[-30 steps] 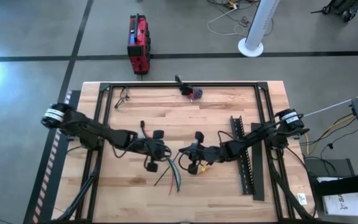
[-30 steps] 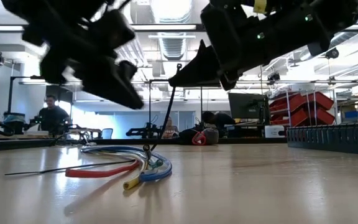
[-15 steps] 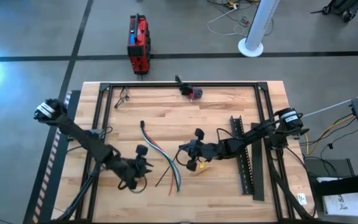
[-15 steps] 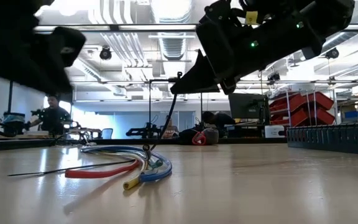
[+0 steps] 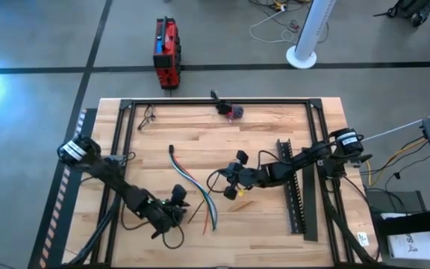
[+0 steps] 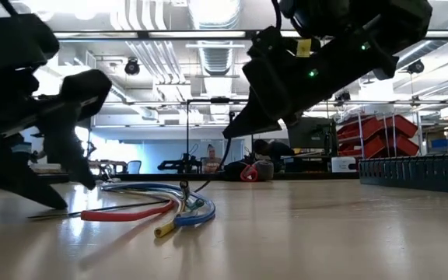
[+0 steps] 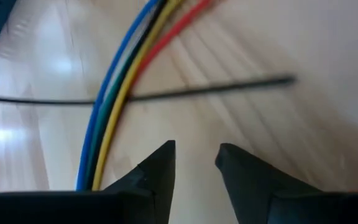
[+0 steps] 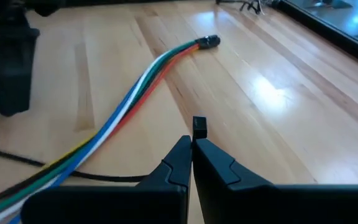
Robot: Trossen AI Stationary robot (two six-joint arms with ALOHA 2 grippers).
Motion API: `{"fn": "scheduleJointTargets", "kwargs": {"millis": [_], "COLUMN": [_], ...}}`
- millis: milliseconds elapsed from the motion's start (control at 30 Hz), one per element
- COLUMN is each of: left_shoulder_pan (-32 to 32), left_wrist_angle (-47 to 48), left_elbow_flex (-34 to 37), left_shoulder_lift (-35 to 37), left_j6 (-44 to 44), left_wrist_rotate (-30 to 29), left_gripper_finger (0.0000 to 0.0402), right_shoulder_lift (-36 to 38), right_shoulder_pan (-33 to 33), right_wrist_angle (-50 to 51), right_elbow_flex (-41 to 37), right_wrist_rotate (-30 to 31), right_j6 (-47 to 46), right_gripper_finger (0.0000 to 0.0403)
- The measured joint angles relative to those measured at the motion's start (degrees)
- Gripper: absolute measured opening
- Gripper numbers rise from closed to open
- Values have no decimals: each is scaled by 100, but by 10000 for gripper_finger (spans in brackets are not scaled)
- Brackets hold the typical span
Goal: Ziptie cables
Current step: Close the cables together using a zip tie
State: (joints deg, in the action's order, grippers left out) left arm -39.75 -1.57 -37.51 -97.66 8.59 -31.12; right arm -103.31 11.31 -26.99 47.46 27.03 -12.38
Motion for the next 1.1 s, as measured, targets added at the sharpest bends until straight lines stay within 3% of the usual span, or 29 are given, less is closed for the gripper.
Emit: {"fn": "scheduleJointTargets", "kwargs": {"millis": [433,1100], "left_shoulder_pan": [-26,-59], "left_wrist_angle": [-56,7], "left_elbow_flex": [-394,-370], "left_shoulder_lift": [-258,-300], "left_j6": [143,112], "left_wrist_rotate": [602,648], "left_gripper_finger": [90,102], "right_shoulder_lift": [-378,-305], "right_shoulder_pan": [-156,-199], "right_wrist_angle": [177,853], "right_elbow_flex": [-9,-4], "right_wrist_rotate": [-1,246], "right_j6": [-282,-203], "right_gripper_finger": [0,0]}}
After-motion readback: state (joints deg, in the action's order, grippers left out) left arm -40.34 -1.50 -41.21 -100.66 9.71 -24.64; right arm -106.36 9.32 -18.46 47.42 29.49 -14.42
